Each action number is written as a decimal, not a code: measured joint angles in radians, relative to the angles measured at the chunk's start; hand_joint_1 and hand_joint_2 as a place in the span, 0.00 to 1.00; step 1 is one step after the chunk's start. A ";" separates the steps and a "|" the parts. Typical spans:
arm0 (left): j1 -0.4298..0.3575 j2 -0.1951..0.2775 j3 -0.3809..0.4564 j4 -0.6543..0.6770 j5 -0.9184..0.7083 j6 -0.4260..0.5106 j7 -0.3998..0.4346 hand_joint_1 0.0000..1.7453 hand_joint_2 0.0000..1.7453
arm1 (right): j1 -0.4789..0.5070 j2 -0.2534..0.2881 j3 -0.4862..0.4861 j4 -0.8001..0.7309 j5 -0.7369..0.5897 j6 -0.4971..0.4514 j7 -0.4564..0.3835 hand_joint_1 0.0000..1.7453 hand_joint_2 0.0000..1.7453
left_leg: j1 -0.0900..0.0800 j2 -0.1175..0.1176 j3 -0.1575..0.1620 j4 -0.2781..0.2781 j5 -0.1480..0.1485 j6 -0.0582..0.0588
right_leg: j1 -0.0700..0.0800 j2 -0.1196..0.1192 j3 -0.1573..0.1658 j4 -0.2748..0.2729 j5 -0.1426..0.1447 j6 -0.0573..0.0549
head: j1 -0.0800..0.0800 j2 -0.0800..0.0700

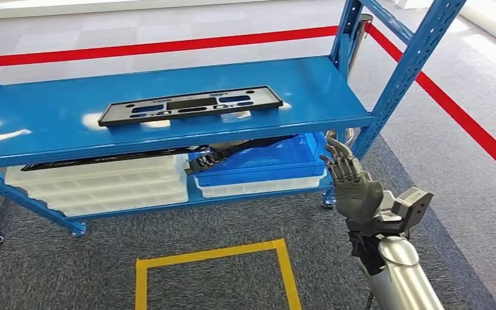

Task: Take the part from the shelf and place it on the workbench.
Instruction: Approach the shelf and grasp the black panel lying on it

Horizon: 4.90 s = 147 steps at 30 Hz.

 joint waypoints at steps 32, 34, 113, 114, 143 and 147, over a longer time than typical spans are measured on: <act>0.002 0.001 0.000 0.000 0.003 0.005 -0.004 0.00 0.00 | 0.003 -0.030 0.030 -0.018 0.075 -0.060 0.044 0.00 0.00 | 0.008 -0.005 0.004 0.083 -0.033 -0.009 | -0.009 -0.003 -0.039 0.022 0.022 -0.003 | -0.001 0.000; 0.001 0.001 0.000 0.000 0.003 0.005 -0.005 0.00 0.00 | 0.003 -0.030 0.032 -0.020 0.075 -0.060 0.044 0.00 0.00 | 0.009 -0.005 -0.080 0.209 -0.079 -0.015 | -0.007 -0.002 -0.025 0.021 0.007 -0.010 | -0.002 0.000; 0.006 -0.007 -0.002 0.004 -0.015 0.013 -0.014 0.00 0.00 | -0.010 -0.099 0.165 -0.101 0.440 -0.207 0.043 0.00 0.25 | -0.002 -0.012 -0.080 0.027 0.059 -0.012 | 0.003 -0.008 0.034 0.005 -0.030 0.005 | 0.004 0.000; 0.006 -0.007 -0.002 0.004 -0.016 0.014 -0.014 0.00 0.00 | -0.014 -0.099 0.173 -0.100 0.462 -0.218 0.049 0.00 0.50 | -0.002 -0.012 -0.080 0.027 0.059 -0.012 | 0.003 -0.008 0.034 0.005 -0.029 0.006 | 0.004 0.000; 0.004 0.001 -0.045 0.004 -0.069 0.024 -0.015 0.00 0.00 | -0.269 -0.047 0.635 0.234 1.052 -0.432 0.263 0.00 1.00 | 0.000 -0.012 -0.079 0.026 0.059 -0.011 | 0.004 -0.008 0.035 0.005 -0.030 0.006 | 0.004 0.000; 0.004 0.002 -0.050 0.004 -0.069 0.025 -0.015 0.00 0.00 | -0.283 -0.047 0.659 0.250 1.084 -0.435 0.287 0.00 1.00 | 0.000 -0.012 -0.079 0.026 0.059 -0.011 | 0.004 -0.008 0.034 0.005 -0.030 0.006 | 0.004 0.000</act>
